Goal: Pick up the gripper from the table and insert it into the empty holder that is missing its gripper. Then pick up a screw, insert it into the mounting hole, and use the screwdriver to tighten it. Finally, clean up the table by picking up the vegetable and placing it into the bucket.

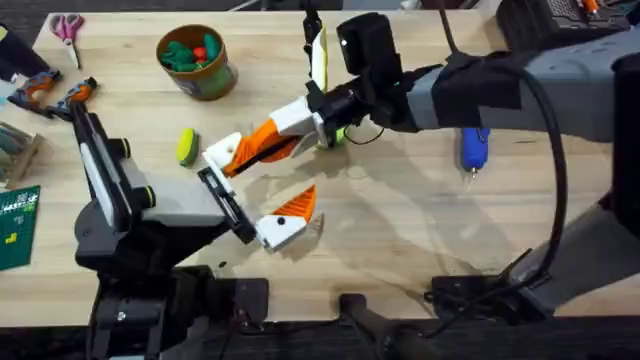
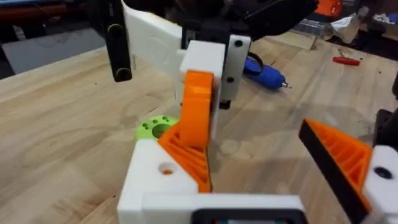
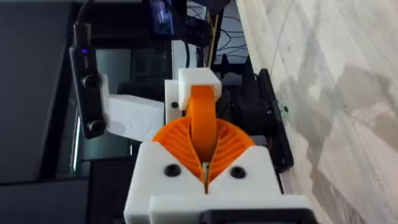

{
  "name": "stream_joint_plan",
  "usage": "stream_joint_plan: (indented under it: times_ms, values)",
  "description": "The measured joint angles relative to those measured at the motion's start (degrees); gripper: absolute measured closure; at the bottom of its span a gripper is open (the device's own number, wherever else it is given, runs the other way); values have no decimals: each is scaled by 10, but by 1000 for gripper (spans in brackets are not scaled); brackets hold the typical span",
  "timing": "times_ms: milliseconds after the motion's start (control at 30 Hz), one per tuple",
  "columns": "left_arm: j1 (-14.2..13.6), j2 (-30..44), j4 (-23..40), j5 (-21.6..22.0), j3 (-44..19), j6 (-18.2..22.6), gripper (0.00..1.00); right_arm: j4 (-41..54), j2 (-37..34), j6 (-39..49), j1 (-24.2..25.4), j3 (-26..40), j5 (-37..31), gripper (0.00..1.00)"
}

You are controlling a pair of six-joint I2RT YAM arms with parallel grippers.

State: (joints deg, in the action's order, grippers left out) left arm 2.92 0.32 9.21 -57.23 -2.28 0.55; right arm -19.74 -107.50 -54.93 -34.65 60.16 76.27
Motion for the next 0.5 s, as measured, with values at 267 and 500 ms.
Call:
stream_joint_plan:
  times_ms: [267, 500]
  values:
    - [0, 2, 1, -4, 0, -11, 15, -4, 0, -18, -1, 0, -28, 993]
    - [0, 5, 0, 4, 0, -18, 15, -5, 3, -30, -7, 1, -51, 993]
